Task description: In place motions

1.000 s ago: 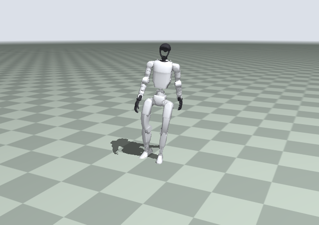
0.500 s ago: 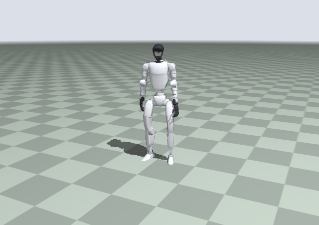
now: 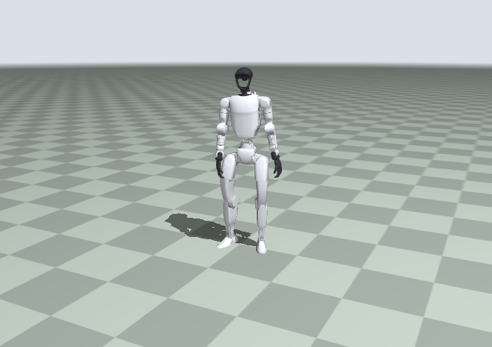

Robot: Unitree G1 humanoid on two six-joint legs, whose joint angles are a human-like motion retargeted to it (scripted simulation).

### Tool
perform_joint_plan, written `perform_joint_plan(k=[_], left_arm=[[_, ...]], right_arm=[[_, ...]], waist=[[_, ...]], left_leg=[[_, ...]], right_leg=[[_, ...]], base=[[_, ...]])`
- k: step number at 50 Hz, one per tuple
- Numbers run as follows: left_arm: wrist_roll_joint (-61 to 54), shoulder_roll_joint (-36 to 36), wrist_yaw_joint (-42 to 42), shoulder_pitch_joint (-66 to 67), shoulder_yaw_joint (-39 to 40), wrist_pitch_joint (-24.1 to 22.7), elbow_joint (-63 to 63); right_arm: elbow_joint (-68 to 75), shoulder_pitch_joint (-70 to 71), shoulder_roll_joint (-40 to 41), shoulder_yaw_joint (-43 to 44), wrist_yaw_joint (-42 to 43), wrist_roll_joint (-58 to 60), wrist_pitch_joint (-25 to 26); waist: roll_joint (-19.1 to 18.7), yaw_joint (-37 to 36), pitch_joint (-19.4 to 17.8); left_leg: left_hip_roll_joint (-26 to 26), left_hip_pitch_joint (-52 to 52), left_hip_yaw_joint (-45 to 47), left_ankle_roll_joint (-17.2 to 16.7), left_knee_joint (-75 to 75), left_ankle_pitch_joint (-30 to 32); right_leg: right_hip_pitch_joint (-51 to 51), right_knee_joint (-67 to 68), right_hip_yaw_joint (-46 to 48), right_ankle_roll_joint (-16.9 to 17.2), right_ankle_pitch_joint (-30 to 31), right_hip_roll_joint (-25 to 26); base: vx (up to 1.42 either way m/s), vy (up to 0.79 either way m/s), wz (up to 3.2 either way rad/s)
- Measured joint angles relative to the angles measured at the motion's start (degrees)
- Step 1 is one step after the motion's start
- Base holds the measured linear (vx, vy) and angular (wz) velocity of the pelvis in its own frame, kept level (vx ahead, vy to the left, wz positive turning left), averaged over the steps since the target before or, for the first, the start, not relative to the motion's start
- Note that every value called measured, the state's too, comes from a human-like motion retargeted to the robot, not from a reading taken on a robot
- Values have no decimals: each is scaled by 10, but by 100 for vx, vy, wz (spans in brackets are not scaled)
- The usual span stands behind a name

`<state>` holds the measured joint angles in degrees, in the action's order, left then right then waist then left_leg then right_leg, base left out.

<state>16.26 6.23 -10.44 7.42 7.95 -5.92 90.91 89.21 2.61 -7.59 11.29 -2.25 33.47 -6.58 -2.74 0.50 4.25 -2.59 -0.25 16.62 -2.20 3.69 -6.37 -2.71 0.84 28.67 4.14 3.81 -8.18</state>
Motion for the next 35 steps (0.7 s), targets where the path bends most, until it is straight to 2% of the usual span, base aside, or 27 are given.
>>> perform_joint_plan(k=[8,20,25,29,35], left_arm=[[-10,-16,21,-16,-9,0,-22],[36,-19,19,-19,-43,-8,-34],[33,-14,8,-18,-42,-2,-19],[26,-12,14,-14,-31,5,-7],[24,-8,11,-8,-28,25,0]], right_arm=[[19,-2,-4,-39,29,79,-11],[74,-15,-19,-7,32,34,-5],[82,-24,-24,1,46,10,32],[82,-28,-24,6,38,1,77],[82,-26,-19,10,0,-7,91]], waist=[[9,3,4],[18,12,6],[19,8,2],[15,-40,7],[15,-34,6]], left_leg=[[9,5,-14,6,-11,8],[14,2,-18,7,-26,22],[18,5,-17,10,-28,23],[7,9,32,7,-29,17],[11,9,26,10,-29,18]], right_leg=[[-9,0,9,3,2,-2],[-5,-1,19,3,8,-7],[-4,0,15,1,10,-10],[-1,5,-37,9,-1,-5],[1,4,-31,5,3,-5]], base=[[0,0,0],[0,0,0],[0,1,-7],[-3,3,-105],[-1,1,9]])
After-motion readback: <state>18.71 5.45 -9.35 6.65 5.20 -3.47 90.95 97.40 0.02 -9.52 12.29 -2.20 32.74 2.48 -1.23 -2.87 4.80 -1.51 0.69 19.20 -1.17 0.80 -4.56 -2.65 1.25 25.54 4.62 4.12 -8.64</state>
